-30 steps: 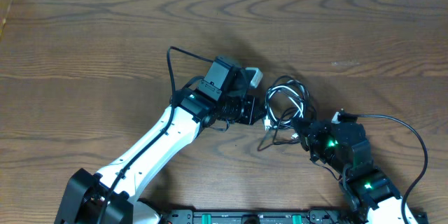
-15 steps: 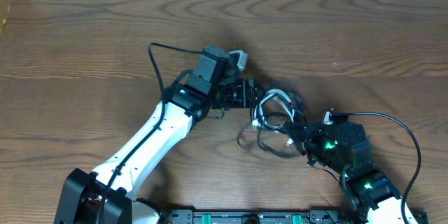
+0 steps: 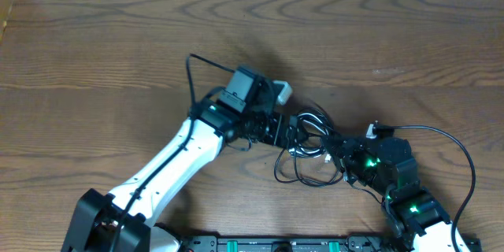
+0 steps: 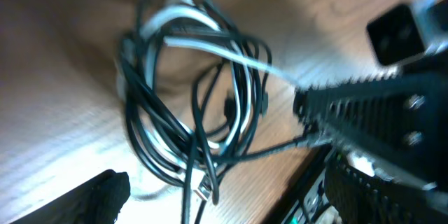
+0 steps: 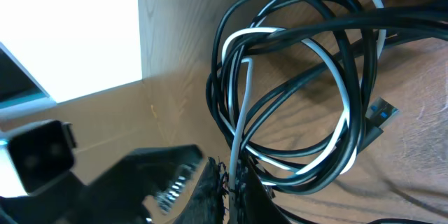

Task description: Untangle cables

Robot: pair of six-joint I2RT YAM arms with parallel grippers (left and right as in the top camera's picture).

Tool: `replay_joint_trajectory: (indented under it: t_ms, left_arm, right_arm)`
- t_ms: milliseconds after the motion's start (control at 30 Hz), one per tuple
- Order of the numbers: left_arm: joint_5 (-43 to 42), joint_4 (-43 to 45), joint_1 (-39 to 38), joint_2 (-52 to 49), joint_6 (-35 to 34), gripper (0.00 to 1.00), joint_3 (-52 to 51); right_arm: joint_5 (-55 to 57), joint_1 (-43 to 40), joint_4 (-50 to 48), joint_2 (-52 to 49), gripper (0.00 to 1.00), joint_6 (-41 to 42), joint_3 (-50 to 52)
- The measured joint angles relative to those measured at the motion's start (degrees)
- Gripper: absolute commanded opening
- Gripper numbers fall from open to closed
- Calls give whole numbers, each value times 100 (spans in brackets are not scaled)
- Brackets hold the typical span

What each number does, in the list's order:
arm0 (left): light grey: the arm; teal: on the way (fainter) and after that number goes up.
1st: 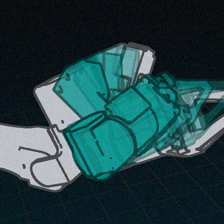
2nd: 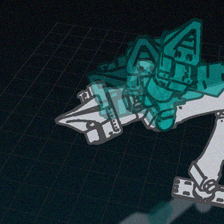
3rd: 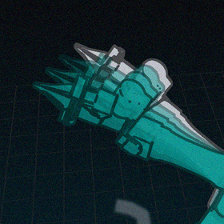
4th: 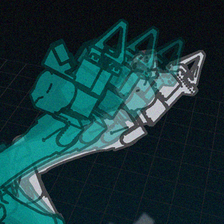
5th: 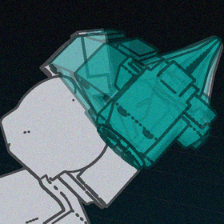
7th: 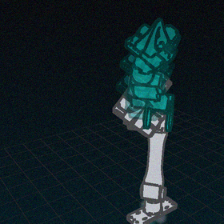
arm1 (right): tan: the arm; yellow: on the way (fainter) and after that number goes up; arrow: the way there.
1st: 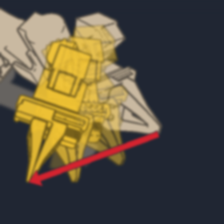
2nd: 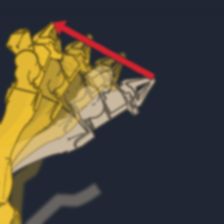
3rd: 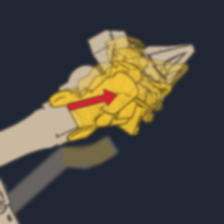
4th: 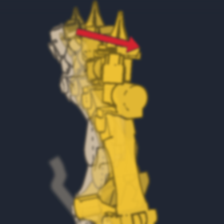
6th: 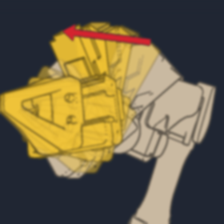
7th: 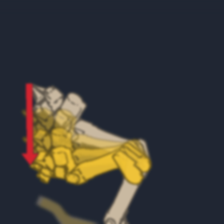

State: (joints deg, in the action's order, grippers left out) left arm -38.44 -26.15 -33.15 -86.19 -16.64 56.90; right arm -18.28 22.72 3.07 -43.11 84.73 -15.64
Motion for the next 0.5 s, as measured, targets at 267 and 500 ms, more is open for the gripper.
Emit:
replay_joint_trajectory:
  t_ms: [267,500]
  left_arm:
    - [221,199,-98,-645,-138,73,-85]
    - [291,713,-116,-1231,-278,8,-96]
  right_arm:
    - [-85,0,-4,0,1,0,0]
    - [-188,2,11,0,1,-11,0]
